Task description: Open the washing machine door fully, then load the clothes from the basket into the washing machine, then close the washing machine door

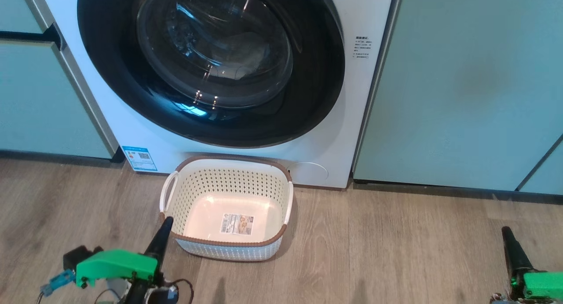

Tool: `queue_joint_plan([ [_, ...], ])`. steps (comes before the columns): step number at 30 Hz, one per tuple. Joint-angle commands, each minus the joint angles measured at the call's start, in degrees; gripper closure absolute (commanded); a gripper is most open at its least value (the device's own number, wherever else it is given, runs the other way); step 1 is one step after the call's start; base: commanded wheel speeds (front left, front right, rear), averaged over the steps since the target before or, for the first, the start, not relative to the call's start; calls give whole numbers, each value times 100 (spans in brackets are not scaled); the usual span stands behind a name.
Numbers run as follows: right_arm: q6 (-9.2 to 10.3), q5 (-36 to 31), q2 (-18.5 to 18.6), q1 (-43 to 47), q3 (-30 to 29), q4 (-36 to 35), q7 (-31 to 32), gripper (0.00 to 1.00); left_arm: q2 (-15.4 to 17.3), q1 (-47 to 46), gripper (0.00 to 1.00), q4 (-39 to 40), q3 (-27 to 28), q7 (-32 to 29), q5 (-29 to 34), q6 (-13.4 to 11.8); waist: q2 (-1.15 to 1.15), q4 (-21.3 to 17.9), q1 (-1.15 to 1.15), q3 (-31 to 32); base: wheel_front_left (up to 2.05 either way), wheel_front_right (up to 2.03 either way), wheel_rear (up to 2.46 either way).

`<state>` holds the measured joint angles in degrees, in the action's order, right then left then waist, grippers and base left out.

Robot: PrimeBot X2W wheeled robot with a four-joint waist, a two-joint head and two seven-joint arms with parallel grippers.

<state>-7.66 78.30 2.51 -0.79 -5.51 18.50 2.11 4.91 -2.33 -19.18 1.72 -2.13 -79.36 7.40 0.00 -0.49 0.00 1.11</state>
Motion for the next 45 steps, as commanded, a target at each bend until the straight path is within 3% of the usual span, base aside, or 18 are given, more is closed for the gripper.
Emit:
queue_joint_plan([
  [1, 14, 111, 34, -384, 57, -235, 44, 100, 42, -322, 100, 236, 207, -45, -96, 7, 0, 1, 0, -3, 0, 0, 0],
  [23, 17, 1368, 37, -536, -97, -444, 430, 100, -199, -385, 100, 510, 478, -431, -1260, 9, 0, 48, 0, -126, 0, 0, 0],
  [45, 17, 1388, 37, -539, -100, -447, 436, 100, -203, -386, 100, 514, 481, -437, -1280, 9, 0, 49, 0, -129, 0, 0, 0],
])
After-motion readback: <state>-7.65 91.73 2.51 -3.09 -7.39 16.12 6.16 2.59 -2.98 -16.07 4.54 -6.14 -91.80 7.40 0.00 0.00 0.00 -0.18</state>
